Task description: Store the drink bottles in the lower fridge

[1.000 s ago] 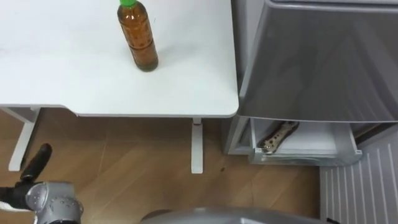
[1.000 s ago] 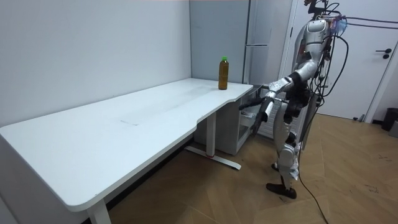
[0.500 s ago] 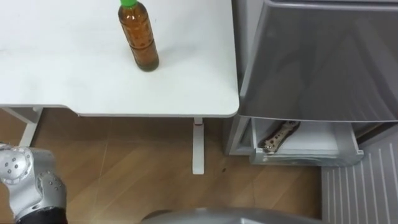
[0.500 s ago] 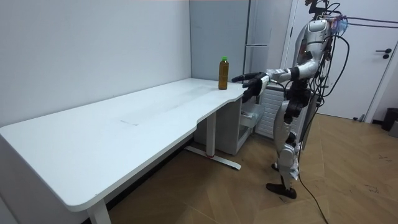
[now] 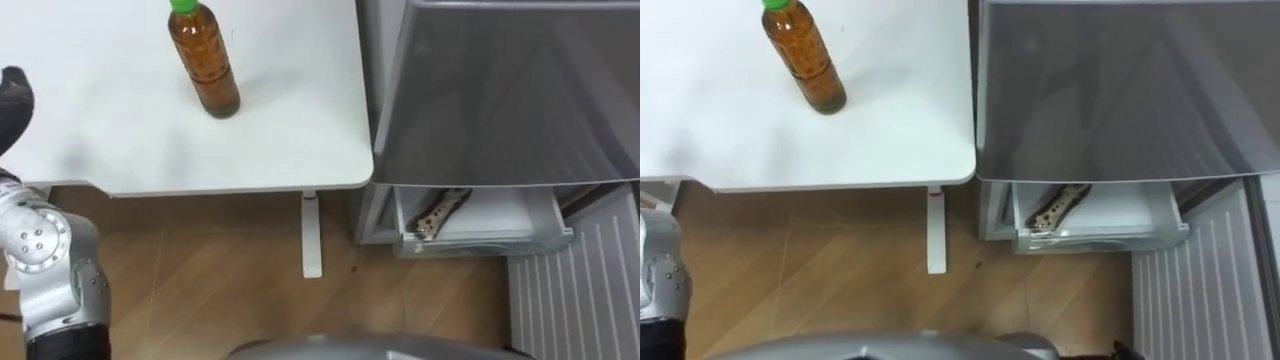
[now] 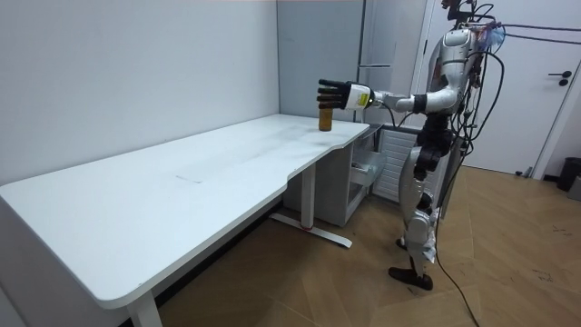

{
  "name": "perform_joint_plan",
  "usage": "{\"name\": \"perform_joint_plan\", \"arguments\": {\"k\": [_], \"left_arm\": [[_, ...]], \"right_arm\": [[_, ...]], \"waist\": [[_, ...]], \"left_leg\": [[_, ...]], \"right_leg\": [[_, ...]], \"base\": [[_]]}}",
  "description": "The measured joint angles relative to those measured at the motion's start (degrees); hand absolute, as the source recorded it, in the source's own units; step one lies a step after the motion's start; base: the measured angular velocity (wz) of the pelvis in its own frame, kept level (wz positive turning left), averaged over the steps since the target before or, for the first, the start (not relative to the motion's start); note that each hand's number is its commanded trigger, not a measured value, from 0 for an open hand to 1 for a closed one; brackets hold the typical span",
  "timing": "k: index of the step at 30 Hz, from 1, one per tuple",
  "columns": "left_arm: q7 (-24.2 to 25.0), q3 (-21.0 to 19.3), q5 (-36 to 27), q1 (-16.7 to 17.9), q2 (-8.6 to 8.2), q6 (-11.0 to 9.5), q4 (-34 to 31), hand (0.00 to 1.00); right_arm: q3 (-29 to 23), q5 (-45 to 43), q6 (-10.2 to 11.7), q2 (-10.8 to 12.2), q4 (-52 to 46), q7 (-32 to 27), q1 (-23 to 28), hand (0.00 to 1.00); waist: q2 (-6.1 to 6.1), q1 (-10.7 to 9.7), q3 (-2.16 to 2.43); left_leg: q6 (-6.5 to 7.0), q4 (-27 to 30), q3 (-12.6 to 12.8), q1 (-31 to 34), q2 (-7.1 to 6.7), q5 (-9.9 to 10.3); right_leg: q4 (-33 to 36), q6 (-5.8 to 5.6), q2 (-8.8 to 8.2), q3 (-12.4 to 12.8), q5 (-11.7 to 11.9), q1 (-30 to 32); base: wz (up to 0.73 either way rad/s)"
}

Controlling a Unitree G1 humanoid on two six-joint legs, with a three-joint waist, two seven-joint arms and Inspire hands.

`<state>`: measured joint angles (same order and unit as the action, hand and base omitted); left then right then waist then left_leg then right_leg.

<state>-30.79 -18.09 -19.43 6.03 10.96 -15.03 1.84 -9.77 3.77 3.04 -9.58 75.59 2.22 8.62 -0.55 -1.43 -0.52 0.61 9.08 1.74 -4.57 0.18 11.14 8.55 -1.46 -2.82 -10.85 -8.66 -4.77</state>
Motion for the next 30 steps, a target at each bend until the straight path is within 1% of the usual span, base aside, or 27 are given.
{"name": "perform_joint_plan", "arguments": {"k": [2, 3, 5, 7, 8, 9, 11, 12, 14, 17, 21, 24, 26, 28, 30], "left_arm": [[3.5, 1.6, -0.1, -0.1, 0.06, 1.1, 0.0, 0.0], [4.1, 2.2, -0.1, -0.1, 0.07, 1.4, 0.0, 0.0], [6.5, 5.2, -0.1, -0.1, 0.05, 2.5, 0.0, 0.0], [8.7, 6.8, -0.1, -0.1, 0.05, 3.5, 0.0, 0.0], [10.1, 7.3, -0.1, -0.1, 0.05, 4.1, 0.0, 0.0], [10.7, 7.4, -0.1, -0.1, 0.05, 4.4, 0.1, 0.0], [12.6, 7.5, 0.0, -0.1, 0.05, 5.8, 0.1, 0.0], [12.9, 7.5, 0.0, -0.1, 0.05, 6.1, 0.1, 0.0], [13.9, 7.5, 0.0, -0.3, 0.05, 7.2, 0.1, 0.0], [14.7, 7.5, 0.0, -0.5, 0.05, 8.2, 0.1, 0.0], [15.7, 7.5, 0.0, -1.8, 0.05, 9.0, 1.2, 0.0], [16.3, 7.5, -0.1, -2.2, 0.06, 9.4, 2.2, 0.0], [16.7, 7.5, -0.1, -3.4, 0.06, 10.3, 3.4, 0.0], [17.0, 7.5, -0.1, -4.2, 0.08, 10.8, 4.0, 0.0], [17.9, 7.5, -0.2, -5.2, 0.09, 10.9, 4.8, 0.0]], "right_arm": [[0.1, 0.3, -0.2, 0.0, 0.5, 0.0, -0.4, 0.0], [0.1, 0.4, -0.3, 0.0, 0.5, 0.0, -0.5, 0.0], [0.2, 0.2, -0.7, 0.0, 0.5, -0.6, -0.9, 0.0], [0.4, 0.1, -0.7, 0.0, 0.5, -0.8, -1.0, 0.0], [0.6, 0.0, -0.6, 0.0, 0.5, -0.9, -1.4, 0.0], [0.6, -0.1, -0.6, 0.0, 0.5, -0.9, -1.6, 0.0], [0.7, -0.6, -0.7, 0.0, 0.3, -0.9, -1.9, 0.0], [0.6, -0.9, -0.7, 0.0, 0.2, -0.9, -1.9, 0.0], [0.6, -1.8, -0.9, 0.0, 0.2, -0.8, -1.8, 0.0], [0.6, -2.5, -1.7, 0.0, 0.3, -0.7, -1.8, 0.0], [0.5, -3.2, -2.7, 0.0, 0.5, -0.1, -1.8, 0.0], [0.6, -3.3, -3.2, 0.0, 0.4, 0.1, -1.8, 0.0], [0.6, -3.2, -3.3, 0.0, 0.3, 0.2, -1.9, 0.0], [0.6, -3.2, -3.6, -0.1, 0.3, 0.2, -1.9, 0.0], [0.5, -3.2, -3.8, -0.1, 0.3, 0.2, -1.9, 0.0]], "waist": [[-0.28, -0.1, -0.13], [-0.38, -0.3, -0.2], [-0.6, -0.6, -0.34], [-0.65, -0.8, -0.32], [-0.65, -1.3, -0.32], [-0.65, -1.5, -0.32], [-0.64, -2.7, -0.31], [-0.65, -3.0, -0.3], [-0.63, -3.4, -0.31], [-0.63, -3.7, -0.3], [-0.57, -3.8, -0.29], [-0.54, -4.5, -0.26], [-0.55, -4.6, -0.26], [-0.55, -4.7, -0.25], [-0.54, -4.7, -0.25]], "left_leg": [[0.0, 0.0, 0.0, 0.0, 0.02, 0.0], [0.0, 0.0, 0.0, 0.0, 0.02, 0.0], [0.0, -0.1, 0.3, -0.1, 0.02, 0.0], [0.0, -0.3, 0.9, -0.3, 0.13, 0.0], [0.0, -0.4, 1.2, -0.4, 0.17, 0.0], [0.0, -0.4, 1.2, -0.5, 0.18, 0.0], [0.0, -0.6, 1.4, -0.9, 0.19, 0.0], [0.0, -0.7, 1.5, -1.0, 0.2, 0.0], [0.0, -0.8, 1.9, -1.1, 0.24, 0.0], [0.0, -1.0, 2.7, -1.5, 0.36, 0.0], [0.0, -1.3, 2.8, -2.1, 0.38, 0.0], [0.0, -1.3, 2.8, -2.2, 0.39, 0.0], [0.01, -1.3, 2.8, -2.1, 0.4, 0.0], [0.01, -1.2, 2.8, -2.1, 0.4, 0.0], [0.01, -1.2, 2.8, -2.1, 0.4, 0.0]], "right_leg": [[0.1, 0.01, 0.03, 0.2, 0.0, 0.1], [0.1, 0.01, 0.03, 0.3, 0.0, 0.1], [0.1, 0.01, 0.05, 0.5, 0.0, 0.1], [0.2, 0.02, 0.17, 1.0, 0.0, 0.1], [0.2, 0.03, 0.2, 1.2, 0.0, 0.1], [0.2, 0.03, 0.2, 1.2, 0.0, 0.1], [0.2, 0.03, 0.24, 1.5, 0.0, -0.1], [0.2, 0.03, 0.24, 1.5, 0.0, -0.2], [0.2, 0.03, 0.29, 1.8, 0.0, -0.1], [0.4, 0.04, 0.43, 2.7, 0.0, 0.0], [0.7, 0.04, 0.46, 3.0, 0.0, -0.1], [1.0, 0.03, 0.46, 3.2, 0.0, 0.1], [1.0, 0.03, 0.47, 3.2, 0.0, 0.1], [1.1, 0.03, 0.47, 3.2, 0.0, 0.1], [1.1, 0.03, 0.47, 3.3, 0.0, 0.1]], "base": [[0.0], [0.0], [-0.02], [-0.1], [-0.1], [-0.08], [-0.06], [-0.04], [-0.07], [-0.13], [-0.06], [0.0], [0.0], [0.0], [0.0]]}}
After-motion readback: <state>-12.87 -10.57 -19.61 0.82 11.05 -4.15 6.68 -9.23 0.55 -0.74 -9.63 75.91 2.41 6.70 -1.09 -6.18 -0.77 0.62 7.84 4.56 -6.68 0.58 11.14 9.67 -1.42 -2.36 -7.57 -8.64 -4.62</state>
